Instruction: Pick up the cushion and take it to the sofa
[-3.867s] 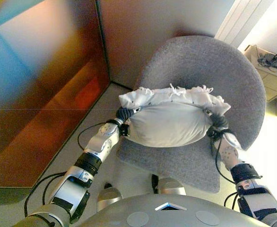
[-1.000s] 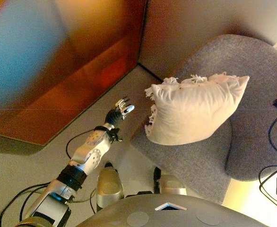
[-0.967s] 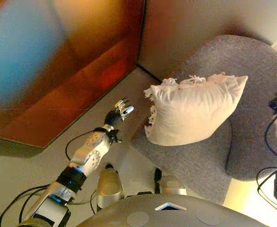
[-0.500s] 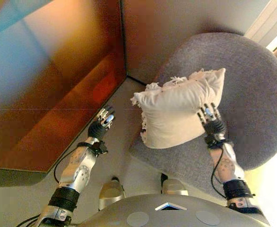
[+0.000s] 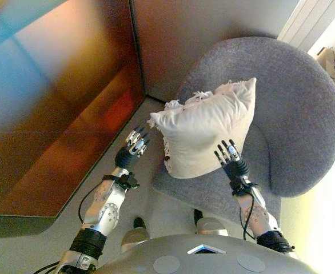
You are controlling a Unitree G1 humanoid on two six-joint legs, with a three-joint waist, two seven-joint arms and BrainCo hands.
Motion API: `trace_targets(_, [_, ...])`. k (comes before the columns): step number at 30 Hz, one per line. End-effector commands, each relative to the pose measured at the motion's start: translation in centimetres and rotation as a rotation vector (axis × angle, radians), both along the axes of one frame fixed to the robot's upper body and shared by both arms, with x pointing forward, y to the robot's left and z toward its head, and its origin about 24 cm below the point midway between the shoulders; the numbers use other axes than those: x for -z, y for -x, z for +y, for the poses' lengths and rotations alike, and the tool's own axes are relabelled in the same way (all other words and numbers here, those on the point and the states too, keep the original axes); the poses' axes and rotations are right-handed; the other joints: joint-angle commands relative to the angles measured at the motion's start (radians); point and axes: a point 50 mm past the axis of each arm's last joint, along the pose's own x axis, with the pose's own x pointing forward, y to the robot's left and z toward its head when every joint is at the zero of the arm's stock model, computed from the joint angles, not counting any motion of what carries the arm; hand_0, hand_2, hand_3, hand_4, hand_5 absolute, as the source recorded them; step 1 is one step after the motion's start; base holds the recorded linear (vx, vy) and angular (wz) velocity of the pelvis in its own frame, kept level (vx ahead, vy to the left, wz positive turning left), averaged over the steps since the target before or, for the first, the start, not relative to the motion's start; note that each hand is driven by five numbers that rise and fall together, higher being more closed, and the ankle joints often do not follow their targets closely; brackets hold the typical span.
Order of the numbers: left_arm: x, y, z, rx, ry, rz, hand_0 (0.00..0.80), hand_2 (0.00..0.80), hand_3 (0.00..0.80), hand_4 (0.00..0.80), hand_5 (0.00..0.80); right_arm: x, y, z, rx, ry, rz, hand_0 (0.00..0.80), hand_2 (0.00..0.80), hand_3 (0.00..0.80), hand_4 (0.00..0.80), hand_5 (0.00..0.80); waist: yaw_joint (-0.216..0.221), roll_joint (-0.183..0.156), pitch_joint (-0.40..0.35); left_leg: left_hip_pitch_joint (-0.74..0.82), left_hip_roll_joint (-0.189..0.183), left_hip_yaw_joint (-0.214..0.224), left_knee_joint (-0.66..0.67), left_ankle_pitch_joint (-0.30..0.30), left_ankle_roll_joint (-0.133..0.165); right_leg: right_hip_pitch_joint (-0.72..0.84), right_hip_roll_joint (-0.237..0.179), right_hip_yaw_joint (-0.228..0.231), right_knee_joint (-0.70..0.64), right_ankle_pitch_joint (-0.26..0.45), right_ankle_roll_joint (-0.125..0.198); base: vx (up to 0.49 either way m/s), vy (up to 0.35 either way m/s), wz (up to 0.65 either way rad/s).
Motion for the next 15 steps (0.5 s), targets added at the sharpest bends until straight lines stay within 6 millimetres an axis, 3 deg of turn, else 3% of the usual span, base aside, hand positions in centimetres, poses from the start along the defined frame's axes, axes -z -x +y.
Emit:
trace_targets(1, [-2.06, -1.33, -0.25, 0.003, 0.035, -0.119, 0.0, 0.0, 0.0, 0.0, 0.0, -3.88, -2.81, -0.03, -0.014, 0.024, -0.209, 0.0, 0.0, 0.0, 0.0, 0.0, -0.002, 0.022, 0.02, 0.002, -0.02, -0.029, 0.103, -0.114, 0.044, -0.072, 0.034, -0.025, 0.02, 0.067, 0.026, -0.035, -0.002, -0.01])
trace_targets(15, [-1.79, -0.54, 0.11, -0.002, 0.031, -0.103, 0.0, 0.0, 0.0, 0.0, 0.0, -3.47, -2.05, 0.21, -0.023, 0.016, -0.186, 0.0, 0.0, 0.0, 0.0, 0.0, 0.004, 0.017, 0.028, 0.006, -0.026, -0.016, 0.102, -0.121, 0.055, -0.065, 0.031, -0.03, 0.012, 0.068, 0.027, -0.002, 0.0, 0.0])
